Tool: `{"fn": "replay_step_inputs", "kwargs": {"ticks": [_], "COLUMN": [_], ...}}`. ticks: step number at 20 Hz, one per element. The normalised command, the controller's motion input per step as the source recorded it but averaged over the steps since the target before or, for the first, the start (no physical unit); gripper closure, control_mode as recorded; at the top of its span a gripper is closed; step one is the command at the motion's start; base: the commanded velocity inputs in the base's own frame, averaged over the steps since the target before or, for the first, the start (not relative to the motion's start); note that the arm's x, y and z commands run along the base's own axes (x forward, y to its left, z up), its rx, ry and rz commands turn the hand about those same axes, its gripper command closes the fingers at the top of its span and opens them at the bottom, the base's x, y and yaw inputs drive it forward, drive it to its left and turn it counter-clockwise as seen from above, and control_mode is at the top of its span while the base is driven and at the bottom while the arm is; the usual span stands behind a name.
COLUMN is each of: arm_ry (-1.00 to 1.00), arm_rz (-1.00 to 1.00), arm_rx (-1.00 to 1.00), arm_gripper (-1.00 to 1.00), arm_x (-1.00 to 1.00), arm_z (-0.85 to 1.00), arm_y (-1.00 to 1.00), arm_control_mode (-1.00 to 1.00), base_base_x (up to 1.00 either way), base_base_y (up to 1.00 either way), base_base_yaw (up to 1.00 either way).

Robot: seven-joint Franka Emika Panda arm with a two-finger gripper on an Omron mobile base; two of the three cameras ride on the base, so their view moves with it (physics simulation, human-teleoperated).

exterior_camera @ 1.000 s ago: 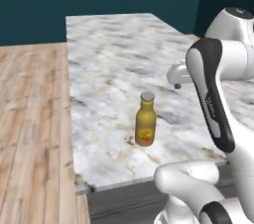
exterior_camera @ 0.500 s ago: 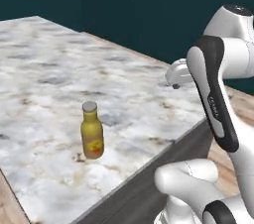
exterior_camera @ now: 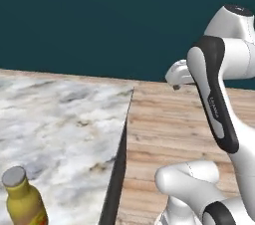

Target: Move the drinks to the dining counter.

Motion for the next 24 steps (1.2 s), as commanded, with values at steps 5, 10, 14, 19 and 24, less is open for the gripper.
{"fn": "replay_step_inputs", "kwargs": {"ticks": [5,10,14,19,24], "arm_ry": [0.00,0.00,0.00,0.00,0.00], "arm_rz": [0.00,0.00,0.00,0.00,0.00], "arm_rx": [0.00,0.00,0.00,0.00,0.00], "arm_gripper": [-1.00,-1.00,-1.00,-1.00,-1.00], "arm_x": [0.00,0.00,0.00,0.00,0.00], "arm_z": [0.00,0.00,0.00,0.00,0.00], "arm_y": [0.00,0.00,0.00,0.00,0.00], "arm_control_mode": [1.00,1.00,1.00,1.00,1.00], "base_base_x": [0.00,0.00,0.00,0.00,0.00], "base_base_y": [0.00,0.00,0.00,0.00,0.00], "base_base_yaw": [-1.00,-1.00,-1.00,-1.00,-1.00]}}
